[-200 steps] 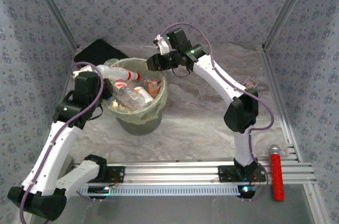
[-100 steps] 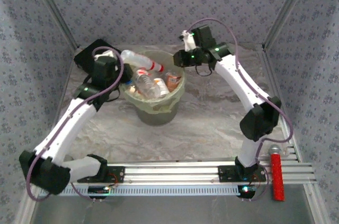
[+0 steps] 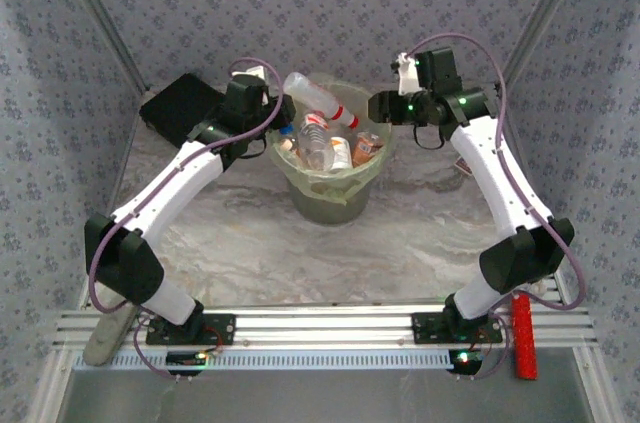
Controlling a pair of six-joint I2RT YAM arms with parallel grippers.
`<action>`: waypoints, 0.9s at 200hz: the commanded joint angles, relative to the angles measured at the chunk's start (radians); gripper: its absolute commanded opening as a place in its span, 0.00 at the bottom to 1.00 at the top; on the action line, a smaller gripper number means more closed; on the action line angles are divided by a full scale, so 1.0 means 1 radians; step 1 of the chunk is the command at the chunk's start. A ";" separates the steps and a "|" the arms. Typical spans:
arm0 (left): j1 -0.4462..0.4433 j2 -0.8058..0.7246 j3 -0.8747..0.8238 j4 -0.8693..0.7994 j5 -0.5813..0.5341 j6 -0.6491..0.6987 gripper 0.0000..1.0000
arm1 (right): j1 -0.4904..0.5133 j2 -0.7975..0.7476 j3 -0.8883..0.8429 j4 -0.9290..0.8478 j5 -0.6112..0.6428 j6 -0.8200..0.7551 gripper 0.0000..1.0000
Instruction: Put the plastic bottles in the bin
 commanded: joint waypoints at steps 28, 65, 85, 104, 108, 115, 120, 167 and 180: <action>0.029 -0.099 0.120 -0.068 0.017 0.080 0.49 | -0.004 -0.051 0.059 -0.060 0.007 -0.035 0.59; 0.051 0.030 0.325 -0.052 0.065 0.095 0.49 | -0.007 -0.080 -0.017 -0.040 -0.022 -0.021 0.59; 0.053 0.155 0.483 -0.089 0.089 0.112 0.48 | -0.006 -0.089 -0.041 -0.039 -0.034 -0.016 0.58; 0.056 0.281 0.652 -0.157 0.112 0.128 0.43 | 0.000 -0.100 -0.073 -0.039 -0.040 -0.012 0.58; 0.056 0.306 0.680 -0.176 0.115 0.134 0.42 | 0.000 -0.105 -0.083 -0.036 -0.041 -0.012 0.57; 0.056 0.343 0.731 -0.206 0.124 0.143 0.40 | 0.000 -0.115 -0.101 -0.030 -0.042 -0.012 0.57; 0.055 0.367 0.756 -0.222 0.132 0.150 0.39 | 0.000 -0.122 -0.114 -0.026 -0.042 -0.010 0.57; 0.018 0.422 0.795 -0.325 0.143 0.207 0.26 | -0.004 -0.140 -0.149 -0.014 -0.044 -0.015 0.56; 0.005 0.412 0.776 -0.353 0.140 0.226 0.22 | -0.007 -0.142 -0.146 -0.014 -0.040 -0.021 0.57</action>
